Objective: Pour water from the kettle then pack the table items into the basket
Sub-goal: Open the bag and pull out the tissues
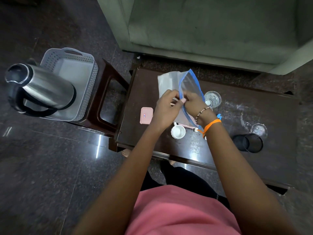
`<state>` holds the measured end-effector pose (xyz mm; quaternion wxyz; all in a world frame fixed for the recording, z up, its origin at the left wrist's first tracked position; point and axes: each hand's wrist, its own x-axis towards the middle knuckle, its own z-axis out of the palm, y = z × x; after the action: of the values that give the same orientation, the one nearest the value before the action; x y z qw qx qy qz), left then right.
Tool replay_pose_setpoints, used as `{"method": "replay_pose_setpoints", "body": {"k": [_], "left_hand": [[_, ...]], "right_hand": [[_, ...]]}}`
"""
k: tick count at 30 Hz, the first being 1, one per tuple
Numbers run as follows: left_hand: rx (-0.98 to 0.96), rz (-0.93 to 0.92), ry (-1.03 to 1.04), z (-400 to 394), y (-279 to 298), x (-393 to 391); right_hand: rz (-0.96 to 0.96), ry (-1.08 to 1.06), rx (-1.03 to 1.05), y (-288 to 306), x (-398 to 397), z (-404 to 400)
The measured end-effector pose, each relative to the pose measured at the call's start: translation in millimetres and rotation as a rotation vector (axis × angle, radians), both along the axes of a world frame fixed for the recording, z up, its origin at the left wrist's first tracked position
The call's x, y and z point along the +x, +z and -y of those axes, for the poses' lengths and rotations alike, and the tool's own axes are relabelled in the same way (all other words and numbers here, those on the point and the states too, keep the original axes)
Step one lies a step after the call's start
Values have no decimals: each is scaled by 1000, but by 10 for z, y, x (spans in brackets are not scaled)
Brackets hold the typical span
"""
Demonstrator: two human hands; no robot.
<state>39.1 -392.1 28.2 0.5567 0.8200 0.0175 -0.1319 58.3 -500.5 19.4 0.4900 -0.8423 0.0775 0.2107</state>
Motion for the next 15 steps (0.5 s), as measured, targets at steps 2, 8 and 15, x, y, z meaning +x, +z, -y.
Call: {"method": "replay_pose_setpoints", "body": {"k": [2,8,15], "left_hand": [[2,18,-71,-40,22,-28],[27,22,-215,-110,91,-79],[-117,39,-207,-173,187,-83]], "right_hand": [[-17,-39,53,-48,2,68],[-107,-93,218,-35,-51,178],[-64,-163,502,-3,-115,139]]}}
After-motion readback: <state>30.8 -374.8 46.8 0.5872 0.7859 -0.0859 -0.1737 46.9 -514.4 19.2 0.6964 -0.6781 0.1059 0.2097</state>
